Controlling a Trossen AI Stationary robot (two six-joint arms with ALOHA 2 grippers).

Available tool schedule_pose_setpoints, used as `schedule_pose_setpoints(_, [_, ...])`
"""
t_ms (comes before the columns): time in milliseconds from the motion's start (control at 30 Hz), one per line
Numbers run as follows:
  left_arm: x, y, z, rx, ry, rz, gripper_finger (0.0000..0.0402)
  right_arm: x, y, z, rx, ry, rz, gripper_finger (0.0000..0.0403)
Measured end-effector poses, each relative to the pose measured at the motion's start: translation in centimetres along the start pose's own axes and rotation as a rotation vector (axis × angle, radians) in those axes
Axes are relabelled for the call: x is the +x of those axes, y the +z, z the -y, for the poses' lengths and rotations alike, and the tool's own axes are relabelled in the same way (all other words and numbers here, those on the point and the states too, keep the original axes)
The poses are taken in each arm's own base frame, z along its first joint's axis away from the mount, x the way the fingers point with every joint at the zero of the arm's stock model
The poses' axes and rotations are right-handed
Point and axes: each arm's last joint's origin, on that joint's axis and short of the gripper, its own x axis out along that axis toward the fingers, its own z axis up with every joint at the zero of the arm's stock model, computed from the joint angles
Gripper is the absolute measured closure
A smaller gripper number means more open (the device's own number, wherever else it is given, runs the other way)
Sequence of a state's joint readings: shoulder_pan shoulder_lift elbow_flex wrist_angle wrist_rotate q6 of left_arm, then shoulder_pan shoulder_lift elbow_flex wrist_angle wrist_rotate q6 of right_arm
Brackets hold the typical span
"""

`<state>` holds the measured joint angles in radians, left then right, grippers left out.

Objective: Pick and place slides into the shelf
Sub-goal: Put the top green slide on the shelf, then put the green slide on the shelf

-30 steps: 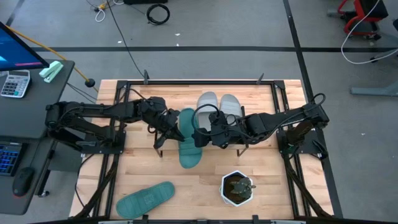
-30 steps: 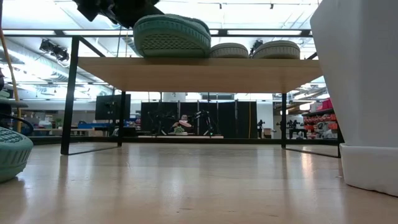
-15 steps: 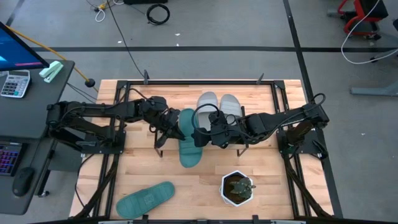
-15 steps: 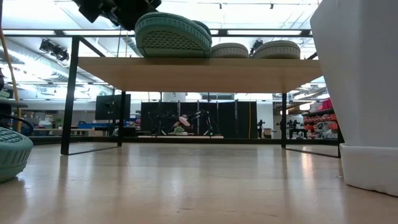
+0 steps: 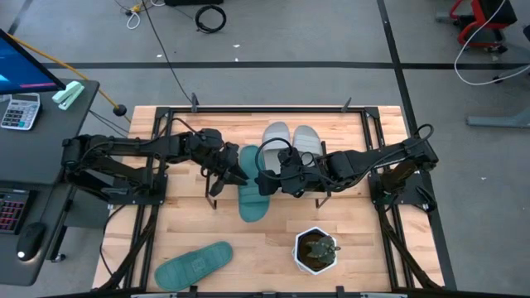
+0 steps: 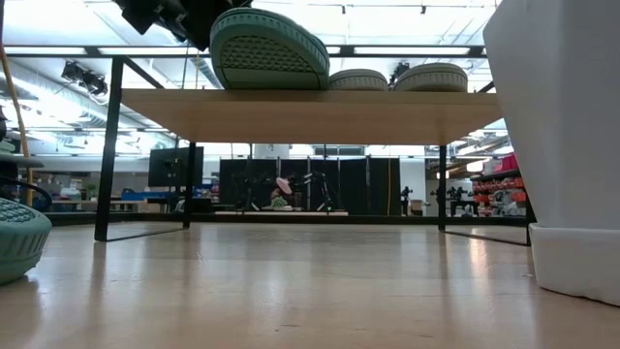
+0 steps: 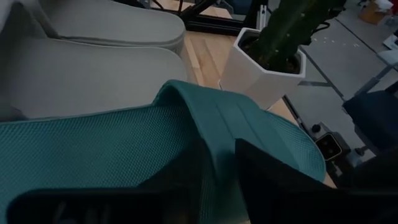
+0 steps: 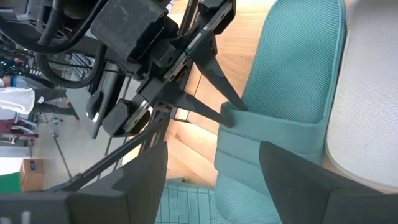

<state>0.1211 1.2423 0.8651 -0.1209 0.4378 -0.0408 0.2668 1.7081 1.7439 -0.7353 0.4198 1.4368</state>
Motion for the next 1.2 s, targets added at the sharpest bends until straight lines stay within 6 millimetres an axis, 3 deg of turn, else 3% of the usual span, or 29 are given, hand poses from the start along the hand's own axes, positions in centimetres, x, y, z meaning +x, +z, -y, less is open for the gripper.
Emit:
schedule_pose_setpoints(400, [-0.1,0.8,0.0,0.03,0.016,0.065,0.024,0.0,0.0,-0.1,0.002,0.005,0.0,0.0142])
schedule_pose_setpoints(633, [-1.2,3.9,0.6,0.056,0.015,0.118,0.0209,0.0,-0.1,-0.1,-0.02,0.006,-0.001,0.0142])
schedule_pose_setpoints(933, [-5.4,6.7,2.6,0.076,0.017,-0.18,0.0204,-1.7,0.1,-0.3,-0.162,0.041,-0.003,0.0142])
schedule_pose_setpoints(1200, [-8.5,4.3,3.8,-0.041,0.085,-0.333,0.0228,-5.1,0.5,1.1,-0.262,-0.049,-0.046,0.0142])
